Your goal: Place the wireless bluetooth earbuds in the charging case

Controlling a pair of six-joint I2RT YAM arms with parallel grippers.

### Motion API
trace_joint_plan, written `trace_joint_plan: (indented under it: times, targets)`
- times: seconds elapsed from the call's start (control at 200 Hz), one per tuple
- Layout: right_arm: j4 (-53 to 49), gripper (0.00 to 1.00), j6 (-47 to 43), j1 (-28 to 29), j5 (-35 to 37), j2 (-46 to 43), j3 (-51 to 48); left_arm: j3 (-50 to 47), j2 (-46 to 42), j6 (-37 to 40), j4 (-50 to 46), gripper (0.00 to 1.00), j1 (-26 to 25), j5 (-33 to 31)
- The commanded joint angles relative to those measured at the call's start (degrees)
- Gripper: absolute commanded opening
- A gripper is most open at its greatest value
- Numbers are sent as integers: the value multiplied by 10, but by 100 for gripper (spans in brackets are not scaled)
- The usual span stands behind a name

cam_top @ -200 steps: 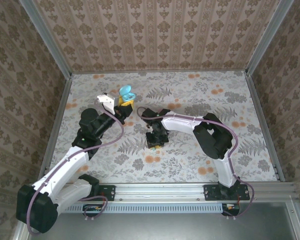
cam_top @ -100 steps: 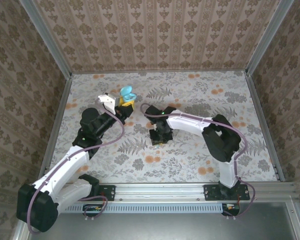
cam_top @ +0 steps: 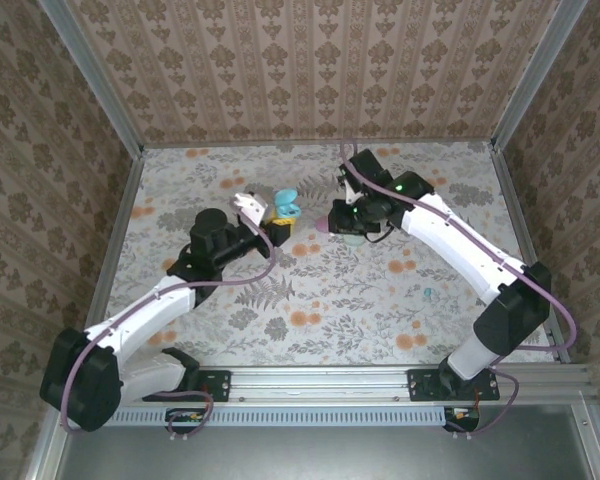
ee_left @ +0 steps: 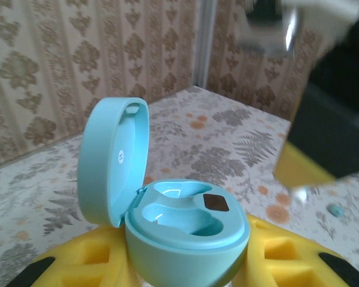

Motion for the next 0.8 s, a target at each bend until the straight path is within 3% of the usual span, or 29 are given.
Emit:
trace_joint_plan:
  times: [0.0, 0.795]
  targets:
    - [-39, 23, -23, 2, 0, -17, 41, 31, 15, 46, 9, 28, -14, 21]
    - [7, 22, -13, 21, 5, 17, 87, 55, 42, 75, 13, 28, -42, 40]
